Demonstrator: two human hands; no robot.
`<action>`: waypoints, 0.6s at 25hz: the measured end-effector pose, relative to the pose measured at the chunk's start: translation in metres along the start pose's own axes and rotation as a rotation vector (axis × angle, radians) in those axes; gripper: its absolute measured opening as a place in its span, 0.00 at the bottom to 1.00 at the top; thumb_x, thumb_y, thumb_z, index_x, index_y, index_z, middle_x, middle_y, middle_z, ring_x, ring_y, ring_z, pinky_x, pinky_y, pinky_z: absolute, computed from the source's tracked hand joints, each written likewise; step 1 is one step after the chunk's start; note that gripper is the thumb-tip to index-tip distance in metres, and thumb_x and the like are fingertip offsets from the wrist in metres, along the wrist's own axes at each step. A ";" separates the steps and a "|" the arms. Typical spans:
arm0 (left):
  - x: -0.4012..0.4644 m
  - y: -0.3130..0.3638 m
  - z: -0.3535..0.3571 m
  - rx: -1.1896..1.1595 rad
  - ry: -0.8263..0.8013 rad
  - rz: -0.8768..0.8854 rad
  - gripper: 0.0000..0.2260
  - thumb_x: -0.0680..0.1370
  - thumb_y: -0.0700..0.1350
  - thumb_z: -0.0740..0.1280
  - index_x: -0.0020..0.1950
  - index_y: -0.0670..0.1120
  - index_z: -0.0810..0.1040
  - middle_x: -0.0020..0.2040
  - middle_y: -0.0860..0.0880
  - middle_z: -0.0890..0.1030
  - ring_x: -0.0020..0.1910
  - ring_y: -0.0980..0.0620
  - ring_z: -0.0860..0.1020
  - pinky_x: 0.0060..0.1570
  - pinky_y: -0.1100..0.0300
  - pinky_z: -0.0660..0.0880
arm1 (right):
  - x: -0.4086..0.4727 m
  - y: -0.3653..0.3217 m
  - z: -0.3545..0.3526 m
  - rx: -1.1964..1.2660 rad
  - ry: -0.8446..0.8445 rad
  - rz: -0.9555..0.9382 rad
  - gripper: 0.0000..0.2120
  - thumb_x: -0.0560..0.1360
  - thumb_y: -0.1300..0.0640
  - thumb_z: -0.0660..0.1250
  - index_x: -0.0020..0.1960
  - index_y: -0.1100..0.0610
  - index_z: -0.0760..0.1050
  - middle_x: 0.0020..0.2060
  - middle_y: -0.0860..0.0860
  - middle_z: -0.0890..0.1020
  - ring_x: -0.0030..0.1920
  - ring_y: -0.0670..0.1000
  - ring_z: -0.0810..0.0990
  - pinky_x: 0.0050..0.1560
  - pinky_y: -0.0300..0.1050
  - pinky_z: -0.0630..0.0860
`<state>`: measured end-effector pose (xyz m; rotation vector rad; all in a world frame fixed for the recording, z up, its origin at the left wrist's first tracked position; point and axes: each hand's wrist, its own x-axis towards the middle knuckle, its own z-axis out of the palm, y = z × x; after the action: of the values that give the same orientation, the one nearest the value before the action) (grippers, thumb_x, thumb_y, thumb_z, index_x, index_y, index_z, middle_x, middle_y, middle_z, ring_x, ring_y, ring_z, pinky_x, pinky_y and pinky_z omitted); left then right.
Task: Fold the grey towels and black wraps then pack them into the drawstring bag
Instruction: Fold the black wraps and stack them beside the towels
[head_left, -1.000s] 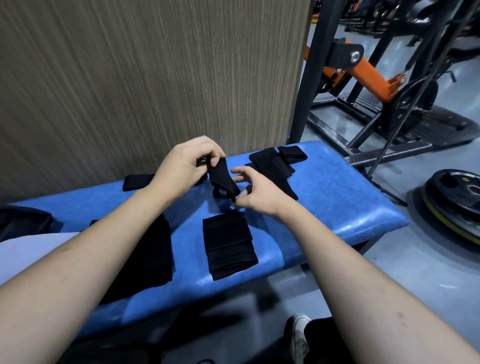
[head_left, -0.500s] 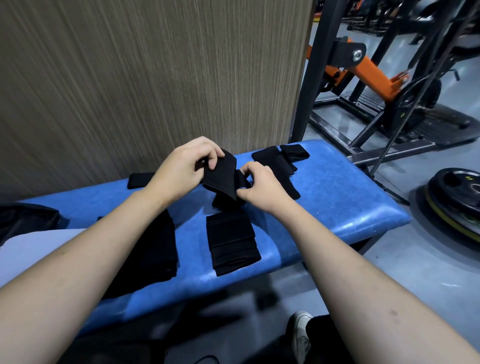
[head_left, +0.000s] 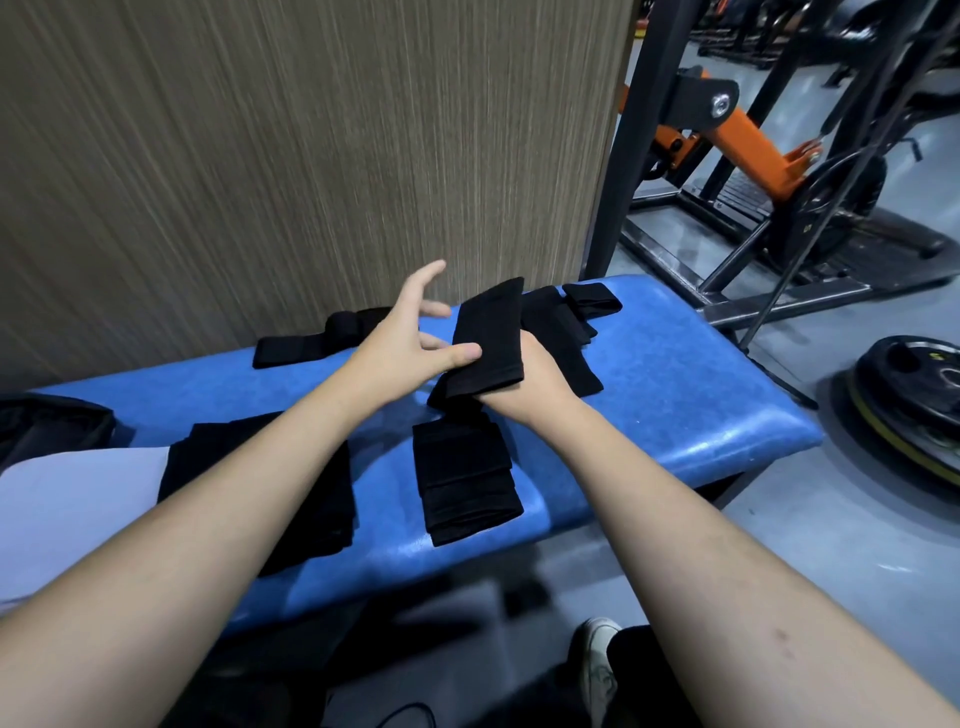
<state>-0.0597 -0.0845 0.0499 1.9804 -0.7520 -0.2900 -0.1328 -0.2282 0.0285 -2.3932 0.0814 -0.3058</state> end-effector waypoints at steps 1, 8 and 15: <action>0.000 -0.002 0.000 -0.040 -0.025 -0.043 0.41 0.71 0.50 0.77 0.77 0.62 0.56 0.59 0.51 0.79 0.46 0.53 0.84 0.60 0.50 0.78 | 0.000 -0.001 0.000 -0.012 0.003 0.003 0.10 0.77 0.49 0.67 0.38 0.46 0.70 0.35 0.43 0.74 0.41 0.49 0.75 0.43 0.50 0.71; -0.001 -0.001 -0.005 -0.153 -0.047 -0.051 0.25 0.72 0.49 0.75 0.66 0.58 0.69 0.36 0.49 0.77 0.41 0.48 0.77 0.60 0.44 0.75 | 0.002 -0.001 -0.002 -0.032 0.038 0.008 0.11 0.75 0.54 0.66 0.37 0.45 0.66 0.36 0.45 0.77 0.39 0.48 0.76 0.41 0.49 0.72; -0.005 -0.006 -0.028 -0.186 0.118 -0.023 0.19 0.77 0.38 0.70 0.62 0.56 0.72 0.38 0.49 0.78 0.38 0.52 0.80 0.40 0.53 0.78 | 0.001 0.010 -0.013 0.030 0.091 0.056 0.19 0.68 0.55 0.70 0.57 0.49 0.71 0.45 0.46 0.83 0.47 0.53 0.82 0.53 0.55 0.78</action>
<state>-0.0481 -0.0595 0.0585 1.8142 -0.6044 -0.2452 -0.1347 -0.2444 0.0317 -2.3428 0.1841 -0.3870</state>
